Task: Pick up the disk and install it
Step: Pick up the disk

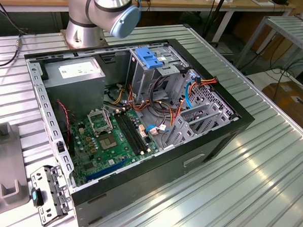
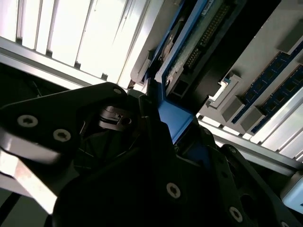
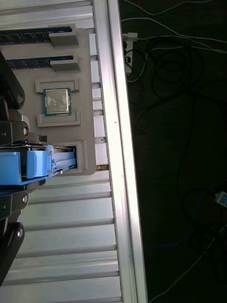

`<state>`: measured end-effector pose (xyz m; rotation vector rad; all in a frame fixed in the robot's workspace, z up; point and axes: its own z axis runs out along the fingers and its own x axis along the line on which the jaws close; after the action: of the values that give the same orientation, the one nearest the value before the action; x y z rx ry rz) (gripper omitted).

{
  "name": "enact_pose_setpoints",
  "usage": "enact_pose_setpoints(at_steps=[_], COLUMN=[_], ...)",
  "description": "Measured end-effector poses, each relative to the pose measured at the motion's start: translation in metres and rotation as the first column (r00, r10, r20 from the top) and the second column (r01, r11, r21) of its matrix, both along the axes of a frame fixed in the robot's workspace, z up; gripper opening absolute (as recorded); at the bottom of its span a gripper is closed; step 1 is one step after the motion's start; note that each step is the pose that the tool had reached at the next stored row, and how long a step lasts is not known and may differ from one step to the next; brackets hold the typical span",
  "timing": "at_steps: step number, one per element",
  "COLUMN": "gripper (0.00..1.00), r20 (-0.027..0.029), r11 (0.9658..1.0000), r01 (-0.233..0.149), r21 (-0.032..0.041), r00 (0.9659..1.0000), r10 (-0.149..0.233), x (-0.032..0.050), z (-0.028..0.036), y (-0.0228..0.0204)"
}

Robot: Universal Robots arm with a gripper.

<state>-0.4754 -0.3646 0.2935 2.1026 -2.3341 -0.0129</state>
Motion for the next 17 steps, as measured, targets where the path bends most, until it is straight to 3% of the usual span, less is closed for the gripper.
enact_pose_setpoints(at_steps=[17], gripper=[0.38], r20=[-0.0001], r11=[1.0], r01=[-0.004], r21=[0.0], r00=[1.0], r10=[0.004], x=[0.0], z=[0.0], y=[0.0])
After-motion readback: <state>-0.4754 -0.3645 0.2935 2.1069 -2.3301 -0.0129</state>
